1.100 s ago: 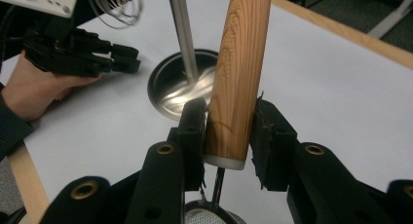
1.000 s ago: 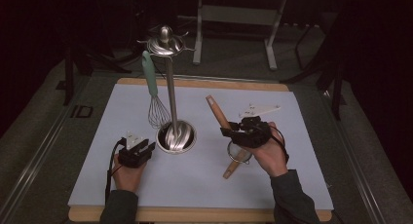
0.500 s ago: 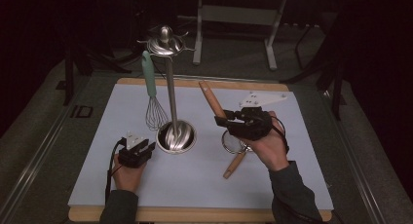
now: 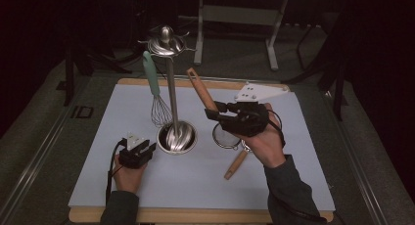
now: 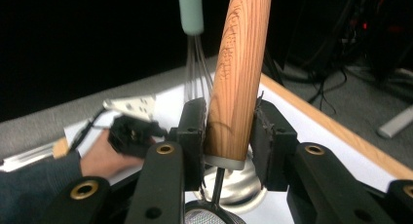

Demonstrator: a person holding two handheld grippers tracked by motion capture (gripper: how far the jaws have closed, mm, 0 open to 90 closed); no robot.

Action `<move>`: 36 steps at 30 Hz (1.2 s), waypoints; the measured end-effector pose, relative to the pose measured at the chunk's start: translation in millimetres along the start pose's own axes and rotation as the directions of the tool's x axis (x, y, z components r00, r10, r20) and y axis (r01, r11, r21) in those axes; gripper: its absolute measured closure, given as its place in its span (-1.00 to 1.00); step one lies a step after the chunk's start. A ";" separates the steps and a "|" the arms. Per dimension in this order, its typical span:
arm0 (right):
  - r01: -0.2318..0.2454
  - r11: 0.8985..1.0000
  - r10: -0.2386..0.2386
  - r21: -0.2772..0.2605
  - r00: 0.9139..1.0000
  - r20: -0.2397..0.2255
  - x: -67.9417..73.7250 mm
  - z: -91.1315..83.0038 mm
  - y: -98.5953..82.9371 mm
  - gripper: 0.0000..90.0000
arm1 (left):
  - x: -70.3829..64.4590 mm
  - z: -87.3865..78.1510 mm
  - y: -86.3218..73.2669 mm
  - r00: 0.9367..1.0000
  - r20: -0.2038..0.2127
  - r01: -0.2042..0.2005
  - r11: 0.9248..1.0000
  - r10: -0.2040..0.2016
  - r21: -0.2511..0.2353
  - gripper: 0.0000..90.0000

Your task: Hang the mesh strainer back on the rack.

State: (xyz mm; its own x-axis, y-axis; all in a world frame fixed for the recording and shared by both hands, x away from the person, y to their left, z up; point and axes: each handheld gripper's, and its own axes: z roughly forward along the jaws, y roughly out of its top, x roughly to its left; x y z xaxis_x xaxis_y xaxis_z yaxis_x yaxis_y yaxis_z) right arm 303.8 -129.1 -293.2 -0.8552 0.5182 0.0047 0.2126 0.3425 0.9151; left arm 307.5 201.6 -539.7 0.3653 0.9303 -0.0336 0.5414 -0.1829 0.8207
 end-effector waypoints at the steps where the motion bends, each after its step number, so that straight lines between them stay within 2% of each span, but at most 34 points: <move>1: -0.003 1.000 0.002 -0.016 1.000 -0.009 0.8 -1.0 2.1 0.52 | -0.1 0.0 0.0 1.000 0.000 0.001 1.000 -0.001 0.000 0.48; 3: -0.006 0.999 0.005 -0.037 1.000 -0.027 2.7 -2.1 6.2 0.52 | -0.1 0.1 0.0 1.000 0.001 0.001 1.000 -0.001 0.000 0.48; 12: 0.033 0.996 -0.036 -0.083 0.998 -0.043 16.2 -1.6 27.1 0.52 | 0.3 0.0 0.0 1.000 0.002 0.007 1.000 -0.007 -0.001 0.48; 19: 0.038 0.996 -0.043 -0.084 0.997 -0.058 22.0 3.6 32.9 0.51 | 0.6 -0.1 0.0 1.000 0.002 0.007 1.000 -0.007 0.000 0.48; 22: 0.039 0.996 -0.044 -0.079 0.997 -0.058 22.1 8.3 34.1 0.52 | 0.5 0.0 0.0 1.000 0.003 0.009 1.000 -0.009 0.000 0.48; 25: 0.036 0.997 -0.039 -0.073 0.999 -0.038 20.8 13.2 34.0 0.51 | 0.9 0.0 0.0 1.000 0.004 0.011 1.000 -0.011 -0.001 0.48; 33: 0.017 0.997 -0.020 -0.075 0.999 -0.049 16.1 22.8 31.0 0.52 | 0.9 -0.1 -0.1 1.000 0.005 0.011 1.000 -0.011 -0.001 0.48; 36: 0.009 0.998 -0.012 -0.061 0.998 -0.058 12.3 27.7 29.0 0.55 | 1.3 0.0 0.0 1.000 0.006 0.011 1.000 -0.011 -0.002 0.48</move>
State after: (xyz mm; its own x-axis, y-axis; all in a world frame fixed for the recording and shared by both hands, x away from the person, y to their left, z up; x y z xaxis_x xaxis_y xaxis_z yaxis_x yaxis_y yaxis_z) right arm 312.5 -91.2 -277.8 -0.8837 0.4678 0.0168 0.1757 0.2984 0.9381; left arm 308.0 202.9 -539.8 0.3641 0.9302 -0.0459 0.5440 -0.1724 0.8212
